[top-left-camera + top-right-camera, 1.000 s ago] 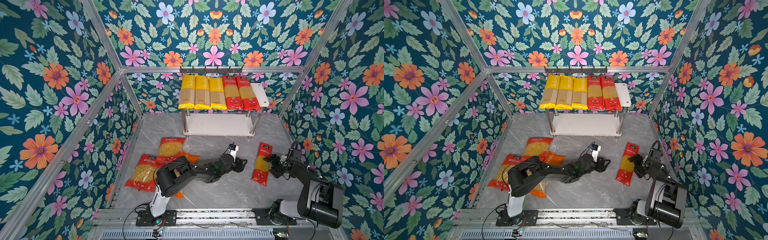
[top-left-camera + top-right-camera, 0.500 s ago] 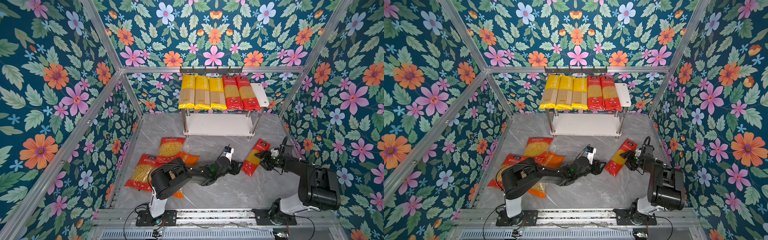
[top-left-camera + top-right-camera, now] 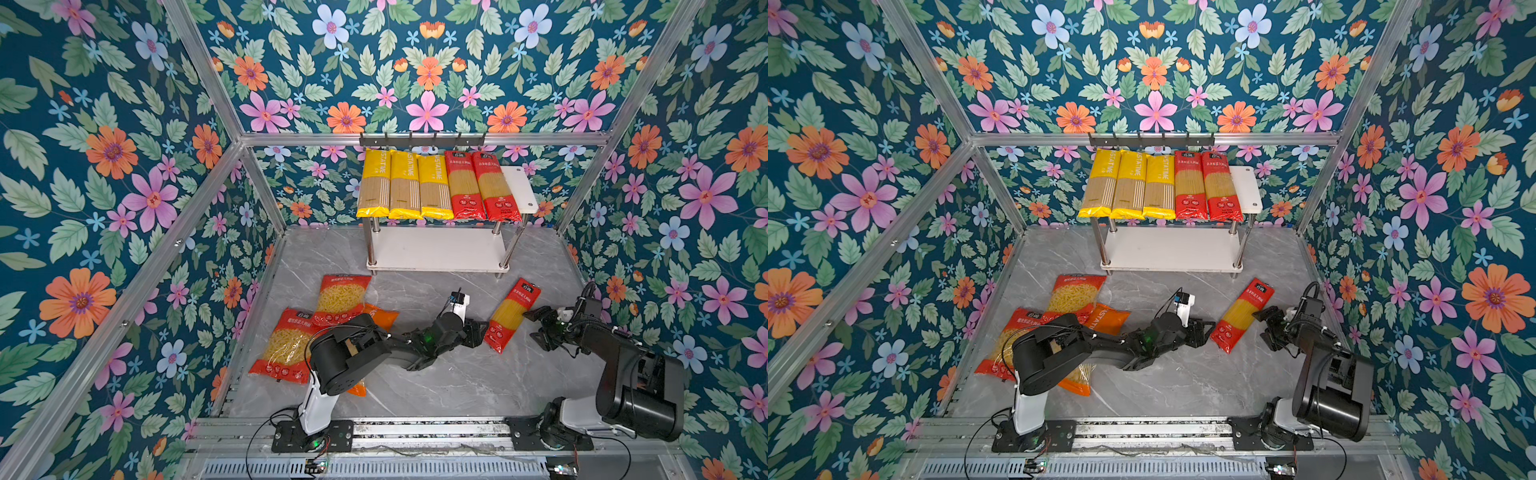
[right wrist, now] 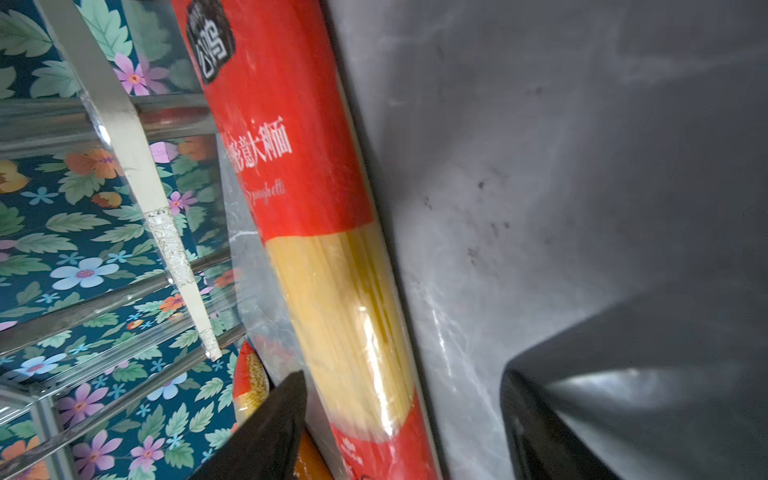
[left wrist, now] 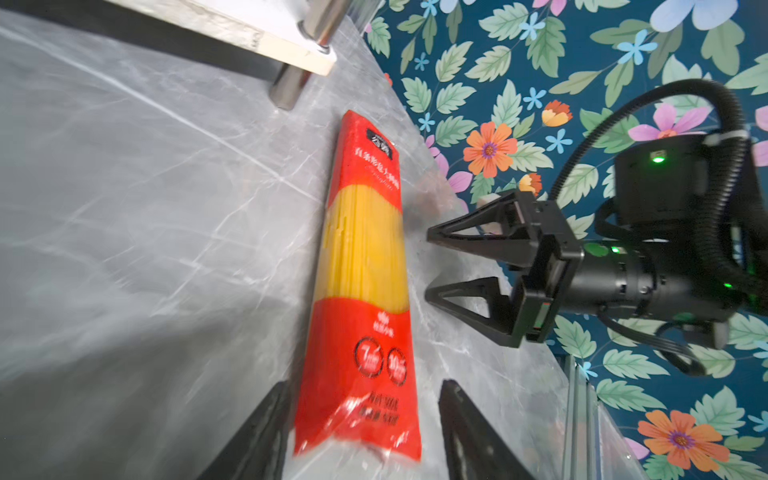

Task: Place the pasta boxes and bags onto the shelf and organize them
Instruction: 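Grasp the last red spaghetti pack with the right gripper, drag toward left gripper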

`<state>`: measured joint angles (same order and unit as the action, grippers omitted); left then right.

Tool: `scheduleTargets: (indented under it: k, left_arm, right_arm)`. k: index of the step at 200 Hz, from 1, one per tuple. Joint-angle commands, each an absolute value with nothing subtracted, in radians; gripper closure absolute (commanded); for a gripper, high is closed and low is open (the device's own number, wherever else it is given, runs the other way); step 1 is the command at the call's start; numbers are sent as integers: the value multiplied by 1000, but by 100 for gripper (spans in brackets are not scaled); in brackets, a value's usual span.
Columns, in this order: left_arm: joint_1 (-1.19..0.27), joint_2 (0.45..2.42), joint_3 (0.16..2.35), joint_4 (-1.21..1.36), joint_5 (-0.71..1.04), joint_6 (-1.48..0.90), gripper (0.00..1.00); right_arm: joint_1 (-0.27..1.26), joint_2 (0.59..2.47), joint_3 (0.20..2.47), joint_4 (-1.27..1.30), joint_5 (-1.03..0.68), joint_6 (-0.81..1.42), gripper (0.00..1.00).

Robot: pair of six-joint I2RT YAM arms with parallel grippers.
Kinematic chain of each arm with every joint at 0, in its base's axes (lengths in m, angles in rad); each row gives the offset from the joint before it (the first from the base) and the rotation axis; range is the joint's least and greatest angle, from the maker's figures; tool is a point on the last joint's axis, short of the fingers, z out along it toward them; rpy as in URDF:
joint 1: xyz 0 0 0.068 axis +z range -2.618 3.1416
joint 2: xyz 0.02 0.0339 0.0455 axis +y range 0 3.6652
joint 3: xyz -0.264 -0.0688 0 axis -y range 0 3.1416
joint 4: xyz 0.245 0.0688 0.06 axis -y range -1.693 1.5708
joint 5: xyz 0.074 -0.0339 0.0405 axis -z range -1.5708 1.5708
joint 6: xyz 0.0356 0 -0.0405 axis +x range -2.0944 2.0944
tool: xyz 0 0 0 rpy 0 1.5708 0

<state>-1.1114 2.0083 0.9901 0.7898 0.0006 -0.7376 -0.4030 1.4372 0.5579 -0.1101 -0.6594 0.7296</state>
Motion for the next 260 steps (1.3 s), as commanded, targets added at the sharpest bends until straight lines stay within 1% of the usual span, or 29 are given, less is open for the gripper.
scheduleTargets:
  k: [1, 19, 31, 55, 72, 91, 101, 122, 163, 193, 211, 227, 260]
  left_arm:
    - [-1108, 2049, 1054, 776, 18, -699, 40]
    - [-1104, 2081, 1090, 749, 15, -689, 40]
    - [-1100, 2090, 1098, 748, 10, -687, 40]
    - [-1094, 2074, 1093, 746, 11, -687, 40]
    - [-1093, 2037, 1070, 746, 5, -681, 40]
    - [-1091, 1988, 1046, 733, -3, -672, 40]
    - [-1091, 1962, 1033, 717, -10, -666, 40]
    - [-1086, 1887, 994, 706, -26, -651, 40]
    - [-1070, 1772, 922, 702, -40, -644, 39]
    - [-1055, 1719, 907, 700, 0, -636, 39]
    - [-1044, 1696, 899, 694, 29, -631, 38]
    - [-1032, 1687, 889, 704, 74, -641, 38]
    - [-1009, 1685, 832, 803, 148, -730, 38]
  right_arm:
    - [-364, 1484, 555, -74, -628, 754, 30]
    - [-289, 1540, 578, -21, -591, 791, 33]
    - [-257, 1578, 593, 17, -584, 822, 38]
    - [-245, 1608, 589, 72, -585, 853, 54]
    - [-245, 1592, 579, 88, -598, 846, 68]
    - [-245, 1552, 569, 91, -620, 833, 80]
    - [-244, 1518, 557, 81, -615, 823, 85]
    - [-235, 1441, 528, 45, -598, 806, 92]
    - [-220, 1246, 509, -121, -557, 739, 96]
    - [-195, 1064, 543, -278, -504, 663, 100]
    - [-157, 967, 560, -342, -457, 616, 100]
    - [-133, 916, 562, -355, -491, 582, 100]
    - [-67, 847, 557, -303, -573, 587, 100]
